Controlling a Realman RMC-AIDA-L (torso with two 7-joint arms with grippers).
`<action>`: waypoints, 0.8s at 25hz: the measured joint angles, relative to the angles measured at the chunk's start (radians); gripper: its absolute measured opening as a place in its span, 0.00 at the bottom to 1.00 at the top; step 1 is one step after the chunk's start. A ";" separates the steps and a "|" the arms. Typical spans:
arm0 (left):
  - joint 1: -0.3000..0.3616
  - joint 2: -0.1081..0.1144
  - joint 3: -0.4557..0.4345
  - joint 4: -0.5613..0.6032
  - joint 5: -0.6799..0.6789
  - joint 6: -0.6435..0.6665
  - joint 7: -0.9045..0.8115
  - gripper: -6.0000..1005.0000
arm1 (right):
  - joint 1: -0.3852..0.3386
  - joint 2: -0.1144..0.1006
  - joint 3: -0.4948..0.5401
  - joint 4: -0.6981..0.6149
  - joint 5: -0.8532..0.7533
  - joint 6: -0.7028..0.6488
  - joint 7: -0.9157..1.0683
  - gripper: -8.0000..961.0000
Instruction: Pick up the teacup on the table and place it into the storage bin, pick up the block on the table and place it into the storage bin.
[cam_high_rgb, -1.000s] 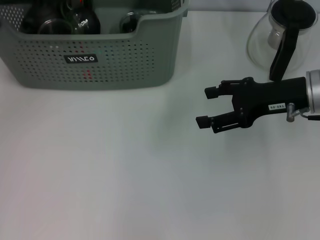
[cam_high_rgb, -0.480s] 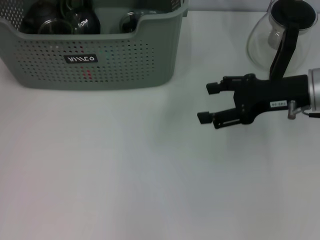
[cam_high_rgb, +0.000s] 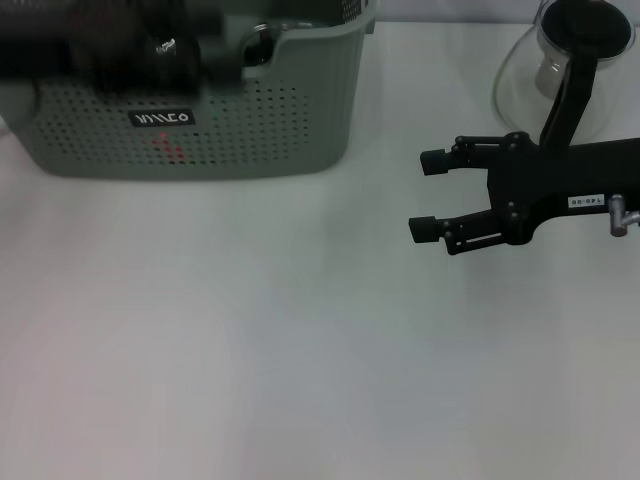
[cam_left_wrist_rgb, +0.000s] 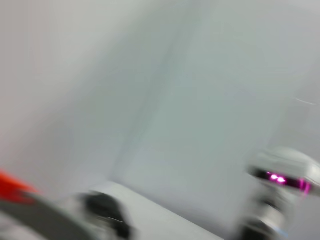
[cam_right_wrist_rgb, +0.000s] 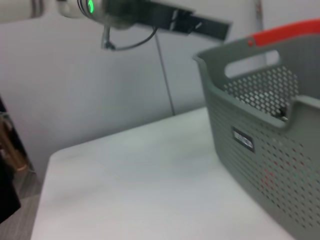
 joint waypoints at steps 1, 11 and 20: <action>0.003 -0.004 0.021 -0.001 0.003 0.021 0.019 0.86 | 0.001 0.000 0.003 0.001 0.000 -0.007 -0.011 0.98; 0.074 -0.045 0.148 -0.151 0.140 -0.192 0.281 0.92 | 0.060 0.036 -0.049 0.006 -0.011 0.078 -0.087 0.98; 0.121 -0.021 0.146 -0.229 0.169 -0.322 0.324 0.93 | 0.184 0.055 -0.184 0.192 0.003 0.287 -0.144 0.98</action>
